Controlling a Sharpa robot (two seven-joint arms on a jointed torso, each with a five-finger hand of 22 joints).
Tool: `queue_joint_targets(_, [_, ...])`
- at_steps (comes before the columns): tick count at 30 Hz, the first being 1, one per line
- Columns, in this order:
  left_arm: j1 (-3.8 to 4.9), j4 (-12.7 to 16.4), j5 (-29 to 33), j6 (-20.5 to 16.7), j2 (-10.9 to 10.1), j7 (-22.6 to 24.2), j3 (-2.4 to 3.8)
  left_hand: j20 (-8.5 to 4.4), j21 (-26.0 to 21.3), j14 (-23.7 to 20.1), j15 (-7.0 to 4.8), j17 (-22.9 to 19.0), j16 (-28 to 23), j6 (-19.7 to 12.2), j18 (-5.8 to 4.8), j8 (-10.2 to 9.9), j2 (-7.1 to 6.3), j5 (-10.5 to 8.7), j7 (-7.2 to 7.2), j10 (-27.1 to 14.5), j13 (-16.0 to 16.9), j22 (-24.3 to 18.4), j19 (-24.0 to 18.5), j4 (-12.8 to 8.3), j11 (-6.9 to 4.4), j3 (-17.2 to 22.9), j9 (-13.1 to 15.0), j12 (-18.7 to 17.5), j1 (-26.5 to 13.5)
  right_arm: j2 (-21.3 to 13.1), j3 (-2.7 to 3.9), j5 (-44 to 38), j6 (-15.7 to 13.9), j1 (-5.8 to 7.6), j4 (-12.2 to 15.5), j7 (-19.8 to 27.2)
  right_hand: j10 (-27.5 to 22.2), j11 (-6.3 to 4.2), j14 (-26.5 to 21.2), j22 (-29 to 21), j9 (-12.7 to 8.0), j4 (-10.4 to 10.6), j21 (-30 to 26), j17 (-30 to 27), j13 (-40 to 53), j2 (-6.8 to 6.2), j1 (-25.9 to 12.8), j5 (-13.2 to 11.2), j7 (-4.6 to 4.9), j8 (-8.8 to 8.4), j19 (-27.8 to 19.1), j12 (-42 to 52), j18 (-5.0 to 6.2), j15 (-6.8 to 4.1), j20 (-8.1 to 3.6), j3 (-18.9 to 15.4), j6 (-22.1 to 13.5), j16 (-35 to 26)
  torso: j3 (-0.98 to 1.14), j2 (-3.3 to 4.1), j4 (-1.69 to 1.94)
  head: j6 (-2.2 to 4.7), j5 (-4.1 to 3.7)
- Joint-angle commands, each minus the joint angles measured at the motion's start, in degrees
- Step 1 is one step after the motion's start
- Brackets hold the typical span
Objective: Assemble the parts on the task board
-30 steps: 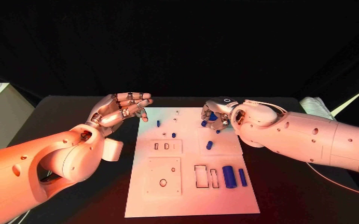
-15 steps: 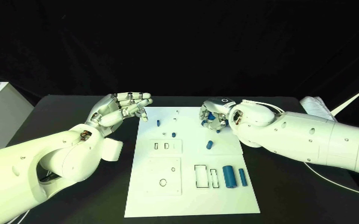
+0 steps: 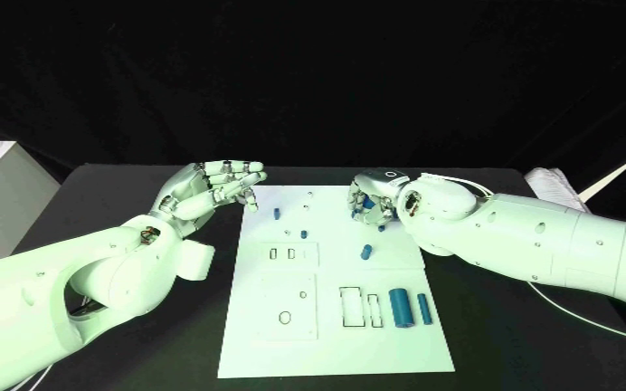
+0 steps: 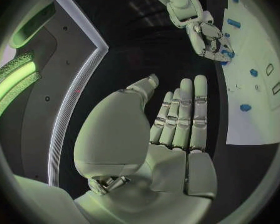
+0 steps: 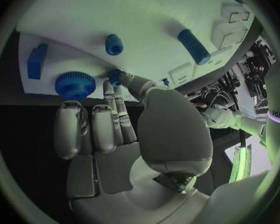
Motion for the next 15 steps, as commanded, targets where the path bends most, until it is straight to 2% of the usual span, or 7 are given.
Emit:
queue_joint_targets(1, [0.12,0.13,-0.24,1.16,0.02,-0.02,0.05,-0.01,0.23,-0.42,-0.03,0.06,0.24,-0.15,0.76,0.28,0.01,-0.25,0.47,-0.11,0.05,0.05,-0.5,0.03,-0.08,0.24,-0.06,0.25,-0.65,0.03,-0.12,-1.62,0.94,-0.25,-0.03,-0.88,0.31,0.09,2.61,0.02,0.09,-0.1,0.32,0.03,0.22,0.4,0.55,-0.25,0.15,0.39,0.21,0.14,-1.17,-0.52,-0.1,0.36,0.38,0.34,0.01,0.04,-0.04,0.0,0.0])
queue_joint_targets(6, [0.13,0.08,-0.24,1.19,0.02,-0.18,0.05,0.0,0.36,-0.45,-0.03,0.07,0.35,-0.17,0.76,0.28,0.05,-0.28,0.48,-0.13,0.05,0.13,-0.57,0.0,-0.07,0.33,-0.06,0.25,-0.63,-0.03,-0.12,-2.04,-0.86,-0.3,0.3,-1.0,0.5,0.12,2.58,0.41,0.4,-0.52,0.56,0.03,0.41,0.39,1.02,0.04,0.25,0.45,0.28,0.06,-1.23,-0.54,-0.14,0.9,0.29,0.45,0.03,0.05,0.0,0.14,0.07])
queue_joint_targets(8, [0.13,0.03,-0.24,1.18,0.02,-0.25,0.05,0.0,0.36,-0.45,-0.03,0.07,0.35,-0.17,0.76,0.28,0.05,-0.28,0.48,-0.13,0.05,0.13,-0.57,0.0,-0.07,0.33,-0.06,0.25,-0.63,-0.13,-0.12,-2.14,-2.39,-0.32,0.69,-0.91,1.24,-0.02,2.57,1.12,0.85,-1.15,1.03,0.09,0.81,0.56,1.69,1.08,0.29,0.63,0.51,0.26,-1.34,-0.64,-0.23,1.54,0.37,0.63,0.02,0.05,0.0,0.23,0.03])
queue_joint_targets(15, [0.13,0.02,-0.24,1.17,0.01,-0.32,0.05,0.01,0.46,-0.5,-0.02,0.08,0.4,-0.23,0.76,0.25,0.06,-0.31,0.51,-0.19,0.04,0.19,-0.63,-0.01,-0.04,0.37,-0.08,0.23,-0.64,-0.42,0.01,-2.27,-6.33,-0.23,2.31,-1.39,2.24,-0.25,2.59,2.11,1.47,-1.85,1.69,0.23,1.44,0.85,2.23,2.2,0.25,0.95,0.84,0.6,-1.5,-0.82,-0.39,2.05,0.7,0.9,-0.09,0.03,-0.01,0.64,0.03])
